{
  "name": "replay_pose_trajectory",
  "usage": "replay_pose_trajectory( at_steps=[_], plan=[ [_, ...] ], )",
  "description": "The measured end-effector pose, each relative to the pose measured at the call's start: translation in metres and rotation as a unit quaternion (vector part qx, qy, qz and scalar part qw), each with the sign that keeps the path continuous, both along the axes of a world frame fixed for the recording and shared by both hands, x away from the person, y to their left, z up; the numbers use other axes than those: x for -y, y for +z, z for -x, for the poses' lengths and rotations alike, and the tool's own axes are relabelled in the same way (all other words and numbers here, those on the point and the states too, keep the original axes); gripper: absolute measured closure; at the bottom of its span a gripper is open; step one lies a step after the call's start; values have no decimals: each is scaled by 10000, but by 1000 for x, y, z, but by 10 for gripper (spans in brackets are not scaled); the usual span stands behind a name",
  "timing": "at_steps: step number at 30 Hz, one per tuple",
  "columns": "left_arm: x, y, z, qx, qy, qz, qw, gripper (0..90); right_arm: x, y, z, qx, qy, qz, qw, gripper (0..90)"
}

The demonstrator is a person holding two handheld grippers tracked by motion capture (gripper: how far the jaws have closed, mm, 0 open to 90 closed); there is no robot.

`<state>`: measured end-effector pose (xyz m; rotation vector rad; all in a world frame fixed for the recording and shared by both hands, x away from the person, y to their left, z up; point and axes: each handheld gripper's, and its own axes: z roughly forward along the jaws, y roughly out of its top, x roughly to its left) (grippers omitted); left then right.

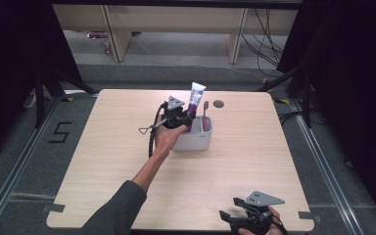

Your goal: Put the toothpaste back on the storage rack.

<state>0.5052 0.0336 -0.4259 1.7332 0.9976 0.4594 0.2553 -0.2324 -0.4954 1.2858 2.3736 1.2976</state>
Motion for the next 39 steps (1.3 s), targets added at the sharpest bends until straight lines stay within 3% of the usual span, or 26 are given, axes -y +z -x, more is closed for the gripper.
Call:
replay_pose_trajectory(
  at_steps=[1,4,6,14,17,18,19,20,22,25,26,28,29,31,32,33,35,36,39],
  plan=[
    [0,-1,0,-2,7,10,10000,744,1,1,0,26,-6,97,9999,284],
    [0,-4,1,-20,-2,-89,10000,743,0,0,0,-1,-3,5,10000,284],
    [-1,-4,2,-35,16,-129,9999,741,2,1,-1,76,34,137,9999,284],
    [0,-2,6,-80,-9,-252,9996,714,2,1,-1,66,43,138,9999,285],
    [1,-3,8,-147,-37,-464,9988,704,1,1,0,-30,15,103,9999,284],
    [2,-5,8,-168,3,-313,9994,706,1,1,0,-38,14,54,10000,284],
    [1,-6,8,-204,-7,-316,9993,707,1,1,0,-7,20,135,9999,285],
    [1,-7,8,-262,-49,-428,9987,707,1,0,0,34,20,44,10000,284],
    [2,-7,9,-247,-29,-524,9983,701,1,1,0,15,4,151,9999,284],
    [3,-7,10,-242,-65,-479,9985,695,1,1,0,-3,24,180,9998,284],
    [2,-6,10,-256,-71,-598,9979,693,1,1,-1,0,29,182,9998,285],
    [3,-7,11,-253,-58,-596,9979,684,1,1,-1,18,37,196,9998,284],
    [3,-6,11,-249,-49,-583,9980,672,1,0,-1,23,76,106,9999,285],
    [3,-4,12,-194,-13,-525,9984,647,1,-1,-1,19,102,116,9999,284],
    [3,-1,13,-100,-28,-342,9994,654,0,-1,-1,-33,108,72,9999,285],
    [3,3,14,-93,-43,-290,9995,688,0,-1,-1,3,108,49,9999,284],
    [4,13,17,32,-92,-369,9993,698,-1,-1,0,-59,24,24,10000,284],
    [4,17,18,60,-92,-398,9991,698,0,0,0,-59,71,134,9999,284],
    [5,24,20,108,-106,-430,9990,697,1,1,-1,51,116,216,9997,284]
  ],
)
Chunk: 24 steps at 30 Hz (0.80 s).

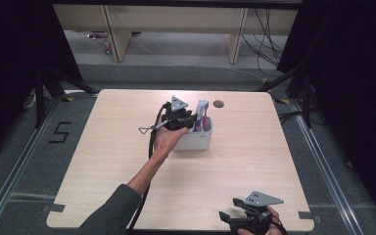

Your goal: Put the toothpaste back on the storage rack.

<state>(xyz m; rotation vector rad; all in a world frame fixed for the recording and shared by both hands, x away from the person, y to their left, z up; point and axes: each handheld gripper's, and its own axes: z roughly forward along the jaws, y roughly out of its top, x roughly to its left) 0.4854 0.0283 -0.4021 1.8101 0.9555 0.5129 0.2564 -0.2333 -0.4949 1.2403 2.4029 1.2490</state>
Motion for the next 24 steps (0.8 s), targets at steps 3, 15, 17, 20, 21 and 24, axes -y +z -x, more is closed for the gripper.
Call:
replay_pose_trajectory(
  at_steps=[3,15,17,20,21,24],
  plan=[
    [-1,3,1,-5,-12,-27,10000,697,0,0,0,-3,1,7,10000,284],
    [-11,3,2,-162,-50,-145,9998,672,0,-1,-1,39,-15,-16,10000,285],
    [-11,2,2,-179,-41,-60,9998,654,0,0,0,18,-15,6,10000,284],
    [-14,3,4,-249,-37,-103,9996,622,0,0,-1,20,-11,6,10000,285],
    [-15,3,5,-241,-52,-80,9997,608,0,0,0,9,-13,-2,10000,284],
    [-18,5,7,-292,-65,-68,9995,552,-2,-1,1,-74,-73,-171,9998,284]
  ],
)
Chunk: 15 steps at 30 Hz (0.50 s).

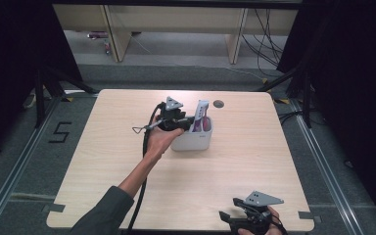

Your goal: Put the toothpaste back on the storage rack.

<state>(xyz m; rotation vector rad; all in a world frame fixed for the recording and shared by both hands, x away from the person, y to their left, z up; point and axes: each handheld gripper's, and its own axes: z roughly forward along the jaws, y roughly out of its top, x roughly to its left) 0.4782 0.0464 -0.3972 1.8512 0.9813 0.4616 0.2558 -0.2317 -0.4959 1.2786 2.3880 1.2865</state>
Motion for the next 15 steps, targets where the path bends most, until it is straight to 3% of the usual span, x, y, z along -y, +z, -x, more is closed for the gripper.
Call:
replay_pose_trajectory(
  at_steps=[1,5,9,15],
  plan=[
    [-1,1,1,-59,19,-8,10000,529,1,0,-1,83,17,109,9999,285],
    [-4,2,3,-194,-32,-34,9998,448,1,0,-1,94,10,117,9999,285],
    [-9,2,5,-224,35,-15,9997,411,0,0,0,8,-4,4,10000,285],
    [-17,4,10,-252,16,47,9997,371,1,0,-1,94,0,133,9999,284]
  ],
)
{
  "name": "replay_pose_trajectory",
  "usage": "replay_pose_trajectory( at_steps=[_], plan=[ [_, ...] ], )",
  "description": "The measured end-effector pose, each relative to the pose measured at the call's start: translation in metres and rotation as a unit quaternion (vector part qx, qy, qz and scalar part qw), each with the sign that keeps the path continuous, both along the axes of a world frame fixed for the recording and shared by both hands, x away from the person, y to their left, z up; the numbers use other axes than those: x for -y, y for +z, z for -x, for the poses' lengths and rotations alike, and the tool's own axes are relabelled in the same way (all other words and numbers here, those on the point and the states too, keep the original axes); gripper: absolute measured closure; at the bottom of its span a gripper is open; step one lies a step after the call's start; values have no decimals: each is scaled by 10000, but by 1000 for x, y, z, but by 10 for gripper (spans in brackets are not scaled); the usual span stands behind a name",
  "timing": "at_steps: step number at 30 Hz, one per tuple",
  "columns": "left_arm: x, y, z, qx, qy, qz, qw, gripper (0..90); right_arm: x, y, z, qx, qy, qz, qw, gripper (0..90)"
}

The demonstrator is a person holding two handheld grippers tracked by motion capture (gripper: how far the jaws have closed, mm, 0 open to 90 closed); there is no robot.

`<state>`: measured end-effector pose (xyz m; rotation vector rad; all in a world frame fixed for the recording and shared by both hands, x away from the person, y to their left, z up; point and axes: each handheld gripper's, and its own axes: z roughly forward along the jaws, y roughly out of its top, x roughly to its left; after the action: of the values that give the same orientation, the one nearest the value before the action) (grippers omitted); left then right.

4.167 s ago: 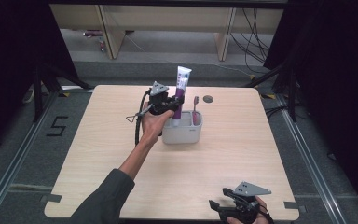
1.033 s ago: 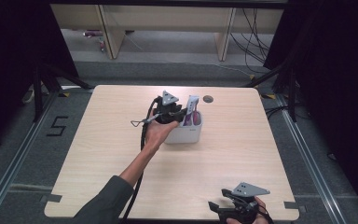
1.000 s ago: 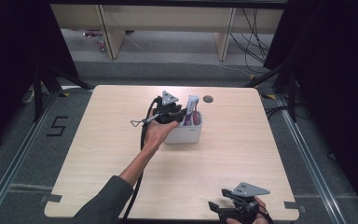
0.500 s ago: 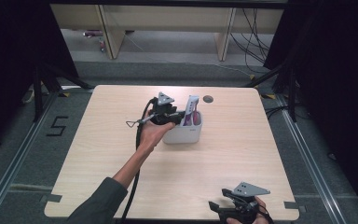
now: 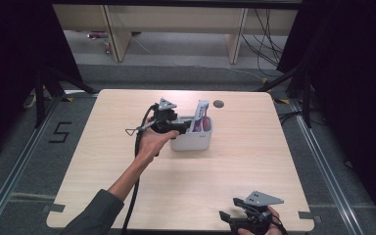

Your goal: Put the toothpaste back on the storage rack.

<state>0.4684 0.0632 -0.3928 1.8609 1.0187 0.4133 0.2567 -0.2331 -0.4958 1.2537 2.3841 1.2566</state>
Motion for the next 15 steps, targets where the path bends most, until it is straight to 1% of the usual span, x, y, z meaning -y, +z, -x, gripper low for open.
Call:
replay_pose_trajectory(
  at_steps=[1,3,4,5,6,7,8,9,10,12,14,15],
  plan=[
    [-1,0,1,16,-21,13,10000,369,0,0,0,-59,33,-58,10000,285],
    [-2,1,5,29,-20,37,10000,363,0,1,0,-32,-11,13,10000,284],
    [-4,2,6,32,-63,-12,10000,356,0,0,0,-64,18,-46,10000,285],
    [-5,3,8,23,-57,2,10000,351,1,1,1,-51,-27,47,10000,284],
    [-8,4,9,26,-123,-56,9999,343,0,0,0,-39,-7,-8,10000,284],
    [-9,4,11,-2,-124,50,9999,333,1,1,1,-44,-28,42,10000,284],
    [-10,4,13,-14,-137,133,9998,327,0,0,0,-50,5,-54,10000,285],
    [-11,4,16,-8,-167,164,9997,325,1,1,0,-35,3,32,10000,285],
    [-12,5,18,-3,-181,153,9997,321,1,1,1,-134,-45,-22,9999,285],
    [-15,4,23,12,-242,97,9997,312,1,1,1,-115,-41,-19,9999,284],
    [-18,4,27,24,-240,125,9996,307,0,1,1,-142,-46,-24,9999,285],
    [-20,3,30,22,-248,117,9996,303,-1,0,0,-165,-43,-123,9998,284]
  ],
)
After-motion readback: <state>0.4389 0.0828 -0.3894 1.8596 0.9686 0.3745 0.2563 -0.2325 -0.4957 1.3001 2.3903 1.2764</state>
